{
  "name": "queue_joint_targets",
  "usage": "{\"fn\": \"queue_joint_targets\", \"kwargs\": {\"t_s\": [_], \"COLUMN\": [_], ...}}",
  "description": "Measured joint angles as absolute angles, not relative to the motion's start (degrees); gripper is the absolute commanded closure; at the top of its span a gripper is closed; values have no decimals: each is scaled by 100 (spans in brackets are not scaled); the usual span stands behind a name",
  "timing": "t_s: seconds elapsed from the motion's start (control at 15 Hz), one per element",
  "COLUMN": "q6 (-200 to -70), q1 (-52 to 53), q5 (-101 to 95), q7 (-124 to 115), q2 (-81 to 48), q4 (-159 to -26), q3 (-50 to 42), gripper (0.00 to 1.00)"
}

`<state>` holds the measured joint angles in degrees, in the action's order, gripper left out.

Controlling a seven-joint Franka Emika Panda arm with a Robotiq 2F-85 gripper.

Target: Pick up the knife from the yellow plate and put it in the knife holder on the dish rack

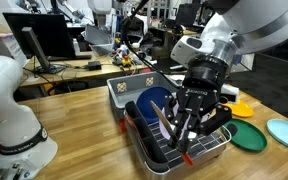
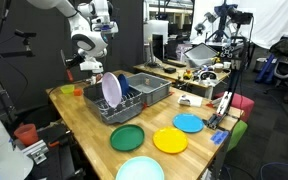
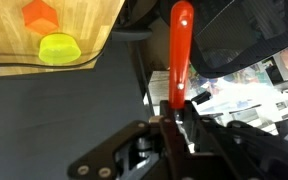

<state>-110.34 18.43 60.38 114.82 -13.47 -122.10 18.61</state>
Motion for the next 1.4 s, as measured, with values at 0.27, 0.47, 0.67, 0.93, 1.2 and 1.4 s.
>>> {"fn": "queue_joint_targets", "kwargs": {"t_s": [0.27,0.47,0.67,0.93,1.2,1.4], "q6": [-11246,-11514,-11789,-12062,-12224,-12243], "q1": [1918,2011,2105,2162,2253,2285], "q5": [6037,5996,5834,5475,4973,4633], "q7": [11772,12042,12158,12171,12136,12032], "q2": [-1621,-1982,-2395,-2827,-3129,-3310], "q4": [-11949,-11723,-11451,-11093,-10752,-10553], "q3": [1878,1884,1884,1884,1887,1912], "gripper": [96,96,96,96,96,96]}}
